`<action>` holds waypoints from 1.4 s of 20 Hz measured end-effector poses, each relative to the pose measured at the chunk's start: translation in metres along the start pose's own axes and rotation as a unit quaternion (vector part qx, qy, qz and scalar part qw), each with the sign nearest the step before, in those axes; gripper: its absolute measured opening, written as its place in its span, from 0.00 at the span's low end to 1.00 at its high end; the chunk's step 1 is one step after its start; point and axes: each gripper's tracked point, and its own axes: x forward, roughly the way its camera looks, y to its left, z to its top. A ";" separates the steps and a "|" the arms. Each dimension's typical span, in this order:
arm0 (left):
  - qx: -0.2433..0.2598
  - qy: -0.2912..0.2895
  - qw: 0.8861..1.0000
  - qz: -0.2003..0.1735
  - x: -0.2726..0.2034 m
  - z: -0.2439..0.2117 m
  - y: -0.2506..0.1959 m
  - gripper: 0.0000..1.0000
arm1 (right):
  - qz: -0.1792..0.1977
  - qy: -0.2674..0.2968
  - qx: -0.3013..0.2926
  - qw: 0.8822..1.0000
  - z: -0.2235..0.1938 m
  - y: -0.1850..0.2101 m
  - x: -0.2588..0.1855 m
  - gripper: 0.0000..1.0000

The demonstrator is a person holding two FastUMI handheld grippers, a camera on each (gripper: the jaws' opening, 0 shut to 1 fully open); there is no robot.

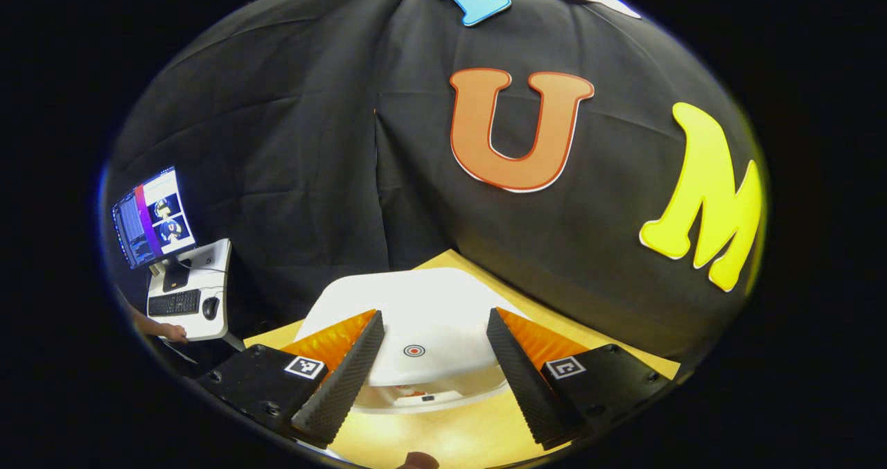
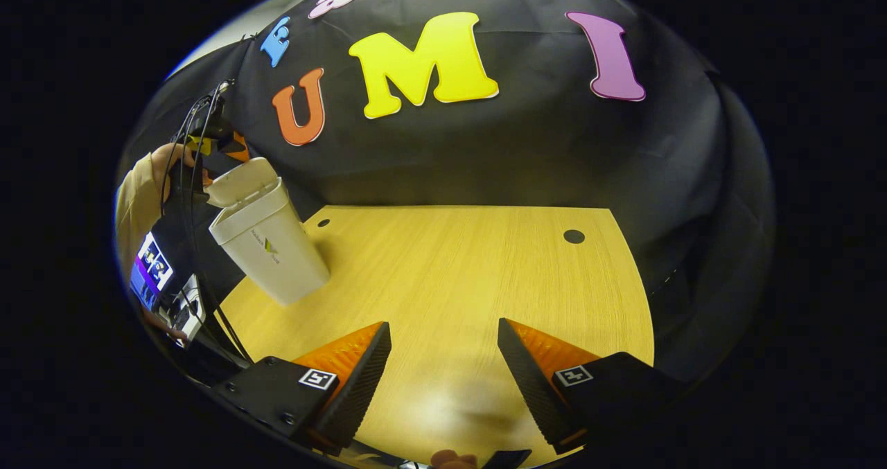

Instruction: Press the lid of the desktop garbage bin to open it, pick up the crumpled paper on the desktop and throw it into the bin, then pick up the pop can on the desktop and drop it into the bin, and finally close the garbage bin lid.

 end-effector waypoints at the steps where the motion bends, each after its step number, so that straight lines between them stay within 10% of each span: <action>1: 0.001 0.004 1.000 0.002 0.001 -0.007 -0.001 1.00 | 0.000 0.003 0.003 1.000 -0.003 -0.003 -0.001 0.98; 28: 0.025 -0.019 0.999 0.038 0.012 -0.051 0.003 1.00 | 0.034 0.034 0.019 0.999 -0.034 -0.001 0.019 0.98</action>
